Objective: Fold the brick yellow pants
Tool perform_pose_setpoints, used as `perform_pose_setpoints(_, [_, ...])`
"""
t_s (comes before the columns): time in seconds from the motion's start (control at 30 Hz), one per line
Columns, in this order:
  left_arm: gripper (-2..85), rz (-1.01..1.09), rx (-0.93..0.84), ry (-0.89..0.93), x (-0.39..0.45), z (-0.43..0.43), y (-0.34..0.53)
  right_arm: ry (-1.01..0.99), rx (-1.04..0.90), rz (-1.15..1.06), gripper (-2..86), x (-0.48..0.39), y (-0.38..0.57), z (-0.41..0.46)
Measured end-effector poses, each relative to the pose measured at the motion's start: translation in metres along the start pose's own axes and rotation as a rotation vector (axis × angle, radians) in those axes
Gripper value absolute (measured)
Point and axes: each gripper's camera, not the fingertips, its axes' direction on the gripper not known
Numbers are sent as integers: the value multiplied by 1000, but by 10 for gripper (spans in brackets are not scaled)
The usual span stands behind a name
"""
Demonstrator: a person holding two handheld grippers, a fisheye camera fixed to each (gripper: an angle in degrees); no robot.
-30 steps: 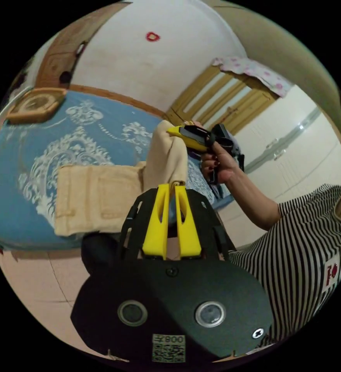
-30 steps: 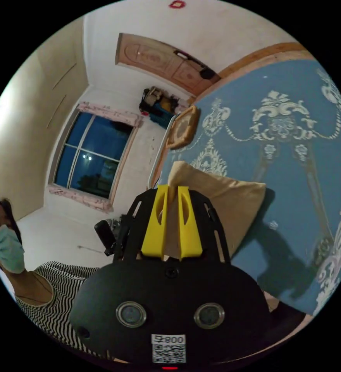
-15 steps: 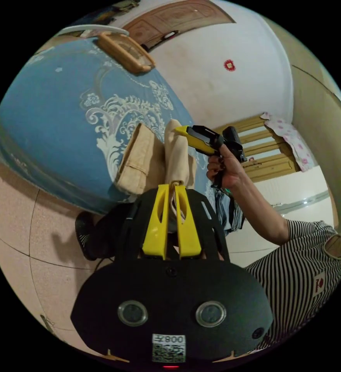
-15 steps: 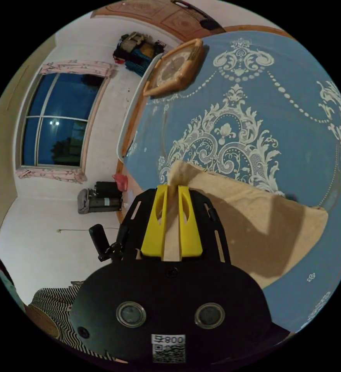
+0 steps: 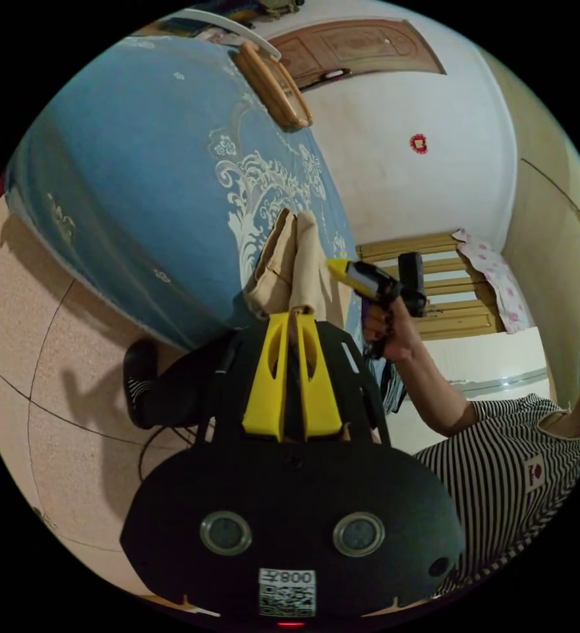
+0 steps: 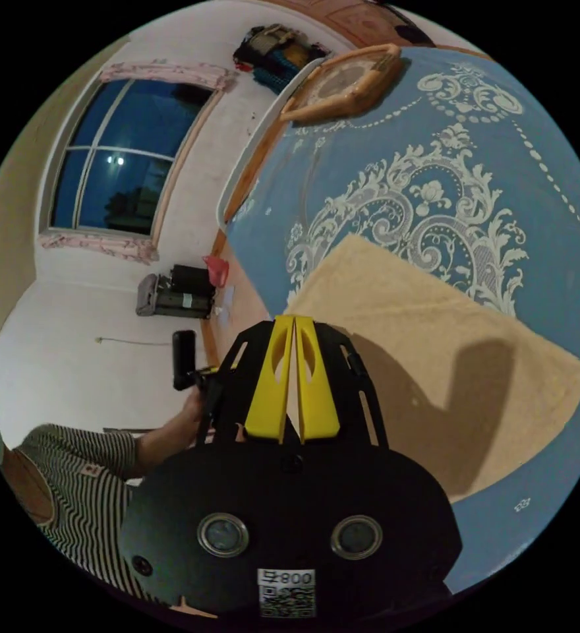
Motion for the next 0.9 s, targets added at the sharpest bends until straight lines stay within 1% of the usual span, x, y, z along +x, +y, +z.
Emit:
perform_pose_setpoints(0.07, [7,11,62,-46,5,-24,-1,92,-53,-24,2,-2,-4,25])
perform_pose_setpoints(0.1, [7,26,76,-53,8,-29,-2,176,-78,-60,1,-4,-6,39])
perform_pose_setpoints(0.17, [5,139,82,-93,27,-43,-7,266,-83,-124,1,-12,-8,53])
perform_pose_setpoints(0.27, [3,273,-8,-189,44,-37,-22,395,-103,-230,0,-24,-8,68])
perform_pose_setpoints(0.3, [3,288,-29,-207,45,-34,-25,443,-104,-272,0,-28,-7,73])
perform_pose_setpoints(0.33, [3,306,-72,-265,44,-26,-31,480,-90,-284,0,-29,-5,78])
perform_pose_setpoints(0.37, [3,294,-125,-350,39,-18,-37,491,-82,-288,0,-28,-4,79])
perform_pose_setpoints(0.4, [3,284,-149,-366,35,-15,-39,503,-81,-301,-1,-27,-4,82])
perform_pose_setpoints(0.47, [3,237,-136,-311,26,-24,-44,482,-100,-281,0,-22,-6,82])
perform_pose_setpoints(0.57, [6,199,-87,-269,24,-50,-44,328,-167,-179,3,-5,-14,68])
perform_pose_setpoints(0.6, [7,204,-83,-263,24,-55,-43,234,-142,-176,4,1,-10,55])
perform_pose_setpoints(0.63, [10,218,-88,-242,26,-62,-41,169,-70,-170,7,7,-1,36])
perform_pose_setpoints(0.77, [31,270,-164,-163,30,-72,-37,99,118,-71,22,43,50,-22])
perform_pose_setpoints(0.83, [46,274,-207,-139,30,-69,-38,76,175,79,55,81,95,-43])
perform_pose_setpoints(0.87, [59,263,-237,-111,28,-66,-41,68,178,121,64,91,106,-45])
perform_pose_setpoints(0.9, [65,257,-246,-95,27,-64,-42,29,164,207,81,110,126,-44])
